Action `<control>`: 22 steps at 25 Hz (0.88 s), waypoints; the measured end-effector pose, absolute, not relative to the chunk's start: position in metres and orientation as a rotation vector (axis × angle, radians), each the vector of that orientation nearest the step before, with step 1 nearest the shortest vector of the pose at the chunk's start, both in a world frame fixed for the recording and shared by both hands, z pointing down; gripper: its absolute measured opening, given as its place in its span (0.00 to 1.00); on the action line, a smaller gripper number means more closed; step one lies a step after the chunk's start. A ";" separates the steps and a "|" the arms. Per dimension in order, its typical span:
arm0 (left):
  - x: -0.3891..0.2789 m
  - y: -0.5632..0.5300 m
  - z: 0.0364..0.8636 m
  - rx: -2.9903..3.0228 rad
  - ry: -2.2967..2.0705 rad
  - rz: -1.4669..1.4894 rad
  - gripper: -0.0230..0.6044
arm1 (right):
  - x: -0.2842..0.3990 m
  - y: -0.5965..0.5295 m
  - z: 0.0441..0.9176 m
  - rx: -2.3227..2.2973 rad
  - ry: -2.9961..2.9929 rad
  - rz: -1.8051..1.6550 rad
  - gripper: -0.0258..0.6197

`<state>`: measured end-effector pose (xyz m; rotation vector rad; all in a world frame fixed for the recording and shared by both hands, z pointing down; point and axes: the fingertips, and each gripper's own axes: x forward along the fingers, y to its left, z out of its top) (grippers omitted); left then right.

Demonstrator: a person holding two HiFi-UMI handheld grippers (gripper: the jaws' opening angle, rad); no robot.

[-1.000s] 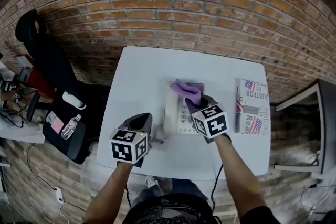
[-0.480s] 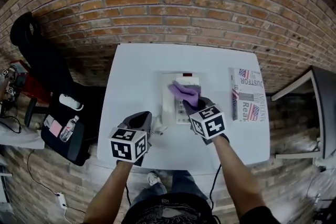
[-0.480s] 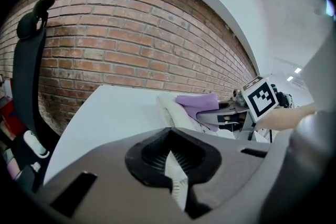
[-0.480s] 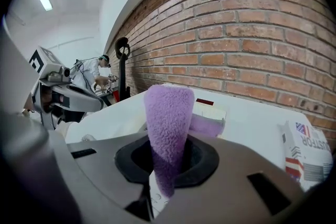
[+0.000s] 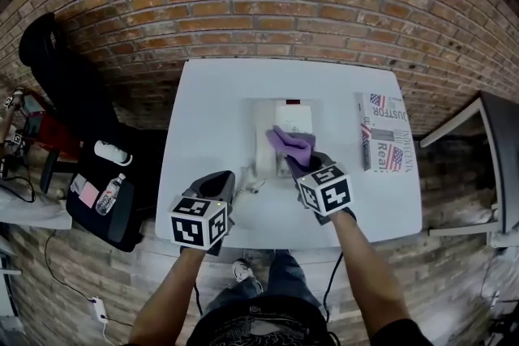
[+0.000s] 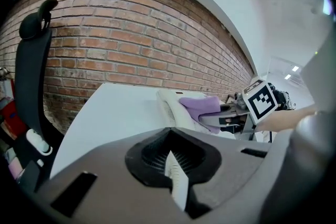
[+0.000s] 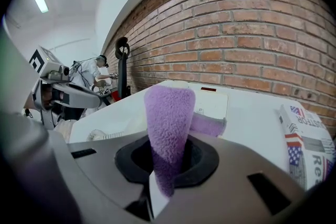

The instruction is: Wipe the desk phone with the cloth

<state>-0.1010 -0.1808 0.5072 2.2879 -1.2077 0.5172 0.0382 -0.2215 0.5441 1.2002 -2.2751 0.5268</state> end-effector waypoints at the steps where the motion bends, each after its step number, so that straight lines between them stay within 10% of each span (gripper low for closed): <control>1: -0.103 -0.179 0.507 2.290 -1.206 0.517 0.04 | 0.038 -0.218 0.545 1.205 -2.272 0.531 0.11; 22: -0.099 -0.149 0.499 2.361 -1.135 0.510 0.04 | 0.042 -0.169 0.544 1.242 -2.209 0.524 0.11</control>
